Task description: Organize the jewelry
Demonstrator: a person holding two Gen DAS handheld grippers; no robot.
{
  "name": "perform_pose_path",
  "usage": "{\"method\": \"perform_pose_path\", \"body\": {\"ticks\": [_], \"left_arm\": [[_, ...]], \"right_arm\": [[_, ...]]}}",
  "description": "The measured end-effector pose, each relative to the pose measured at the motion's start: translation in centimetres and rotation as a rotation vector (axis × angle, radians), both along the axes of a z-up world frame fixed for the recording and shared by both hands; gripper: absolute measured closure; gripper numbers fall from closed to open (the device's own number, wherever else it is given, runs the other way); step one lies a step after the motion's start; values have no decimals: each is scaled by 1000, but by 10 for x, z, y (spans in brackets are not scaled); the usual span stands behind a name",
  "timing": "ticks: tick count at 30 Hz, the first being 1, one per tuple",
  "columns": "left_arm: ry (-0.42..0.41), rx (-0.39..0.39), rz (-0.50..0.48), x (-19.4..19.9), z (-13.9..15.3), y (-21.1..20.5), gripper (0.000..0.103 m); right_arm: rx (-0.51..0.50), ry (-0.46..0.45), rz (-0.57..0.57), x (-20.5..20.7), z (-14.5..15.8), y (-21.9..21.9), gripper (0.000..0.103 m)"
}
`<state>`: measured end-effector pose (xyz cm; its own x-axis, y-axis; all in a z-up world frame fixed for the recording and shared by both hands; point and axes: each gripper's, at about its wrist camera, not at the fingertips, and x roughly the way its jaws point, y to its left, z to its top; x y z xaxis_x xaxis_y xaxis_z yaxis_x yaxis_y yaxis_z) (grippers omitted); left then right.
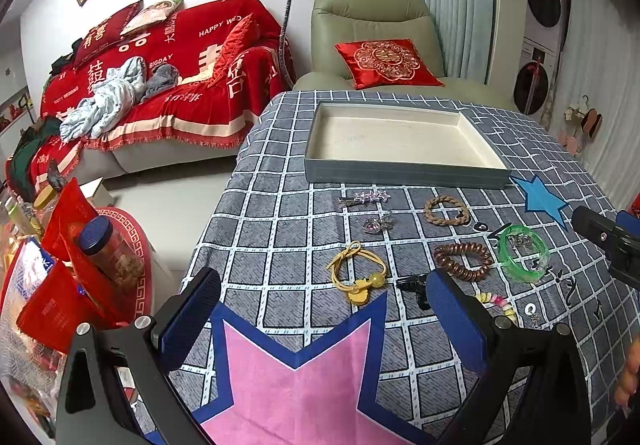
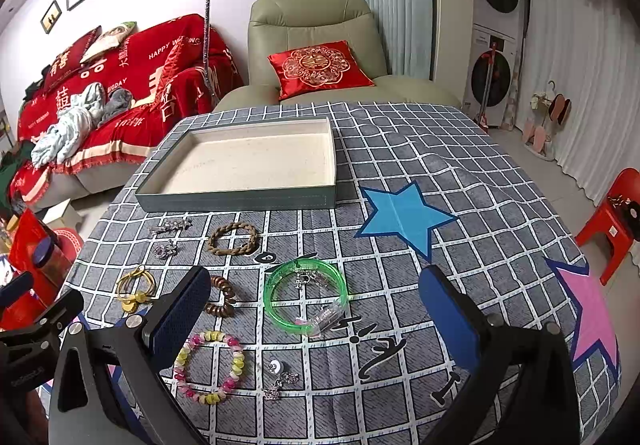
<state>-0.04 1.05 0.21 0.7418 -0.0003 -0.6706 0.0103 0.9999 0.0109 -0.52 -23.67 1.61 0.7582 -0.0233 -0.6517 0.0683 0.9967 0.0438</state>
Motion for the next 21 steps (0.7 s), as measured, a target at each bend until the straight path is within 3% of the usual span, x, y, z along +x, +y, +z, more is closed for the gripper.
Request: {"method": "perform_pose_path", "body": {"ticks": [21], "left_arm": [[3, 1, 0, 0, -2, 0, 0]], "right_arm": [[2, 2, 2, -1, 0, 0, 0]]}}
